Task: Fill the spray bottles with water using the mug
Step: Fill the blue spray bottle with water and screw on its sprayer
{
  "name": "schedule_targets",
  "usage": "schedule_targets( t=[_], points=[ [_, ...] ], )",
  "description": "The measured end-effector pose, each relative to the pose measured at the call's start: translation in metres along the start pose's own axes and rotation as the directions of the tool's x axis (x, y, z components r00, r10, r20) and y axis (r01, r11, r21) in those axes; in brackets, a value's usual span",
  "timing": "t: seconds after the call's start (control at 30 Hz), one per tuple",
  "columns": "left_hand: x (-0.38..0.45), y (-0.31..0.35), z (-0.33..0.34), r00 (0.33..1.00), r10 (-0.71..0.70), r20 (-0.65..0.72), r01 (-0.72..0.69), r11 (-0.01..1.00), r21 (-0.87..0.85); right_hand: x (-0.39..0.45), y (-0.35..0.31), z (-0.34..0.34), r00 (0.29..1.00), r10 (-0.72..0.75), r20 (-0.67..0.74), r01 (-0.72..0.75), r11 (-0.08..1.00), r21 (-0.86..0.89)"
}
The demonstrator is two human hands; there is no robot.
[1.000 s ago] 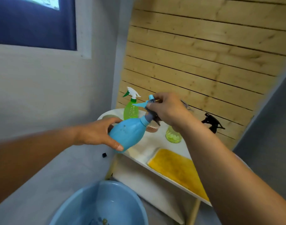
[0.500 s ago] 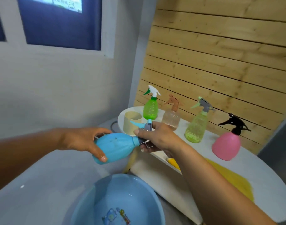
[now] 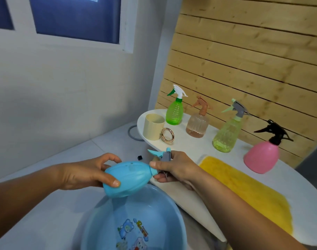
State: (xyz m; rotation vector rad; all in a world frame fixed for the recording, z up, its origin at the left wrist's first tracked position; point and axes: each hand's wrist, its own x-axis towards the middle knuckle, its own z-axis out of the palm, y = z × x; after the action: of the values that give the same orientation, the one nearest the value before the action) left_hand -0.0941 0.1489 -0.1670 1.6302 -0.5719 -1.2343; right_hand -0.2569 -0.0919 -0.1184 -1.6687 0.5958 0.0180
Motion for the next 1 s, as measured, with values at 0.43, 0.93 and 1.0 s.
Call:
schedule_targets(
  t=[0.43, 0.93, 1.0],
  points=[
    [0.007, 0.000, 0.007, 0.999, -0.036, 0.000, 0.036, 0.989, -0.144, 0.005, 0.002, -0.014, 0.998, -0.058, 0.008, 0.058, 0.997, 0.056],
    [0.010, 0.001, 0.023, 0.998, 0.062, 0.028, -0.058, 0.991, -0.124, 0.008, 0.001, -0.034, 0.999, 0.032, -0.018, -0.029, 0.987, 0.158],
    [0.013, 0.004, 0.025, 0.999, 0.040, -0.005, -0.040, 0.963, -0.267, 0.011, -0.001, -0.037, 1.000, -0.007, -0.013, 0.009, 0.987, 0.160]
  ],
)
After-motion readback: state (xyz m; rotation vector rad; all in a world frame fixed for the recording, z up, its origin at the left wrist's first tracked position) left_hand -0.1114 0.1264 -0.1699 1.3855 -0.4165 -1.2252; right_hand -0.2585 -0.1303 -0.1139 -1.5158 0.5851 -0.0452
